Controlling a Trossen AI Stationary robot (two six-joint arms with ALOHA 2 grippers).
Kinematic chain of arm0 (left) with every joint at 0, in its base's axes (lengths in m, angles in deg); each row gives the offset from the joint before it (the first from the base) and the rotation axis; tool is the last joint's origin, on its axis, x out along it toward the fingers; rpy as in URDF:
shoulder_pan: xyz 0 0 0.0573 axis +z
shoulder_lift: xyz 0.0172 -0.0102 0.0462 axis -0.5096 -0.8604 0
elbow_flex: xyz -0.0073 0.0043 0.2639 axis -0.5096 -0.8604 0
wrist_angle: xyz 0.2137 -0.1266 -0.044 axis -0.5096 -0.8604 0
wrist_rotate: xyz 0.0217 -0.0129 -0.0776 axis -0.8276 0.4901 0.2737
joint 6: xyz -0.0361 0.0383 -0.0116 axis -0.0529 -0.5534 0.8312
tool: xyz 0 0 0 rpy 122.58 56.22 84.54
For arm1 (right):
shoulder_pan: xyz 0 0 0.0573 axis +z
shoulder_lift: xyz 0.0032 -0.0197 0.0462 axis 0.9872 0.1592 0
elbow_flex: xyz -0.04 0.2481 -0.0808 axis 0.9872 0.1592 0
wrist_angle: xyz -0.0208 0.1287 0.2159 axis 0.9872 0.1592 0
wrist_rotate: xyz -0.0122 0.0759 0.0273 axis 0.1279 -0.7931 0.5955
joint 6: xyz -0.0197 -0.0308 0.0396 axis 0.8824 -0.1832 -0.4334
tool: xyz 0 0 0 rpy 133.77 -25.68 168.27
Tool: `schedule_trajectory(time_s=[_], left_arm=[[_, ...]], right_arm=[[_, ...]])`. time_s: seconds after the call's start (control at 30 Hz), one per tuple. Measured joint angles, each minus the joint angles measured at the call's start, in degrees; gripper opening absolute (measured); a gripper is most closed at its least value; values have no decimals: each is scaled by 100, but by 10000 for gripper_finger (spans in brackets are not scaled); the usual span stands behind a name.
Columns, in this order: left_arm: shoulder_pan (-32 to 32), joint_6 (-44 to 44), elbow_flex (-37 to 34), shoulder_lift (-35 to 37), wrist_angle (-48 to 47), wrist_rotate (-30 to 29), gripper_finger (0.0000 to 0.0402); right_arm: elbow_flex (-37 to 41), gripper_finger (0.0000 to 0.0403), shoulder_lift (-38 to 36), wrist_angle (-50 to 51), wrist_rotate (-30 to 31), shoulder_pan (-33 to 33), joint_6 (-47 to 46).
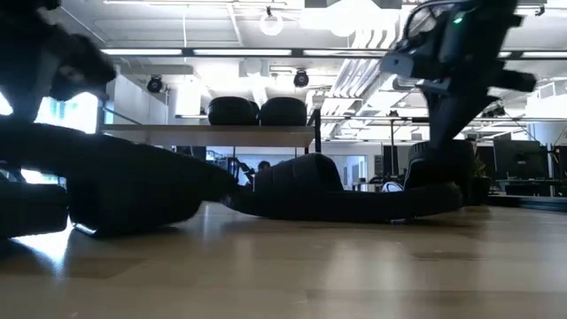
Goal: Pick and place slides into the shelf
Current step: Adjust the black slippers on the table
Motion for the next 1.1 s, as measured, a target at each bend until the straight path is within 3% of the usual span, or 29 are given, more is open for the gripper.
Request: schedule_trajectory(time_s=[0.23, 0.43, 0.67, 1.1], left_arm=[[-95, 320, -269, 24, -61, 281, 126], [-273, 471, -288, 33, -210, 281, 126], [-515, 726, -293, 31, -413, 445, 126], [-627, 731, -193, 20, -594, 707, 127]], right_arm=[[271, 0, -22, -903, -899, -817, 1035], [947, 0, -115, -2302, -1177, -1123, 1260], [1130, 0, -131, -2466, -1147, -1135, 1158], [1130, 0, -131, -2761, -1790, -695, 902]])
